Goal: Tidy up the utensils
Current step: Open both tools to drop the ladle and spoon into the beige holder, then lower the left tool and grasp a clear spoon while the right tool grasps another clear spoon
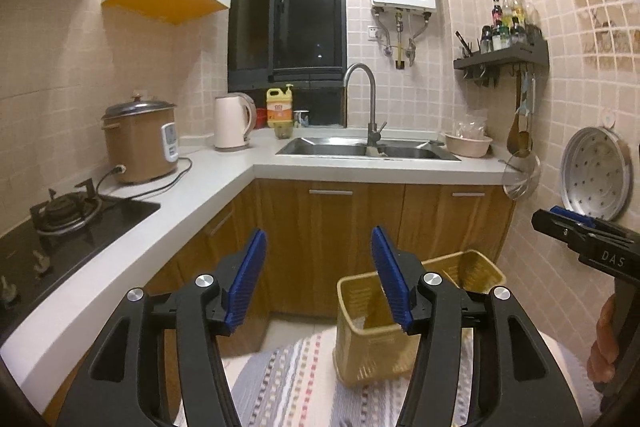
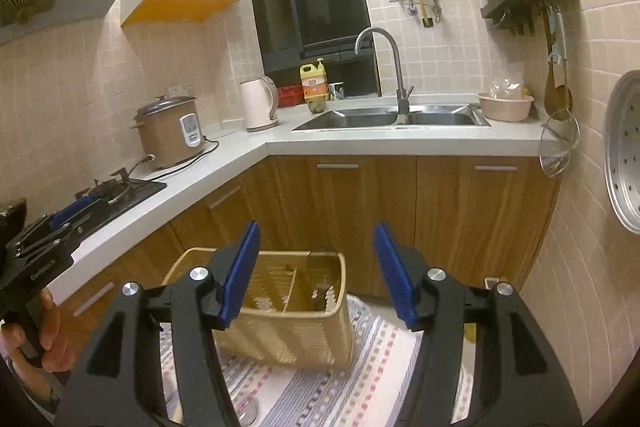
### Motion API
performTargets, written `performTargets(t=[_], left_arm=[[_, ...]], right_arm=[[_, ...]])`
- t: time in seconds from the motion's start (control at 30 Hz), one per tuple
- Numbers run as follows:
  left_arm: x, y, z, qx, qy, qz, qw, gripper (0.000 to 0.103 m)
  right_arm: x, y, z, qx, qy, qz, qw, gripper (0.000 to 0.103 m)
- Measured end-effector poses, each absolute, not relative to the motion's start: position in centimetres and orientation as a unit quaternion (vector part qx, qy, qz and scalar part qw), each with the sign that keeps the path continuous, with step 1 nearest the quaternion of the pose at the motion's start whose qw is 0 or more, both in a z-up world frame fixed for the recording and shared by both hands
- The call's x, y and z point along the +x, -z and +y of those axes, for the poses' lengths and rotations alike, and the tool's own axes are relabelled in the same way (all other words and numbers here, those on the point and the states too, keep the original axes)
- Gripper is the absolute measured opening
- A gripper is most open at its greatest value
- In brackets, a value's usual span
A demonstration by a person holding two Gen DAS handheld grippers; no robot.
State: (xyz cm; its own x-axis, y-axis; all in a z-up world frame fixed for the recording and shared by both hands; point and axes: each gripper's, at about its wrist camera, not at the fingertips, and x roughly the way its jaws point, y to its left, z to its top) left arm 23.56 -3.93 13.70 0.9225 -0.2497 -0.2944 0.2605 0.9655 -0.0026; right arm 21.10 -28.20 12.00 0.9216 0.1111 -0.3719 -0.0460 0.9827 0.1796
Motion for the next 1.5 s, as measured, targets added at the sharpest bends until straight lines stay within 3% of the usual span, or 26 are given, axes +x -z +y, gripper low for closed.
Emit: performTargets(t=[0.3,0.77,1.0,1.5], left_arm=[[19.6,-13.2,-0.3,-0.013,0.151,0.253,0.956,0.056],[23.4,1.0,3.9,-0.066,0.123,0.485,0.863,0.055],[25.3,4.6,3.5,-0.096,0.110,0.525,0.838,0.054],[25.6,5.2,0.3,-0.066,0.098,0.508,0.853,0.050]], right_arm=[[17.5,-11.2,-26.3,0.095,-0.079,0.300,0.946,0.056],[20.1,-1.0,-20.0,0.082,-0.129,0.501,0.852,0.056],[22.9,2.9,-19.0,0.109,-0.126,0.549,0.819,0.056],[26.8,4.7,-19.4,0.133,-0.110,0.570,0.804,0.056]])
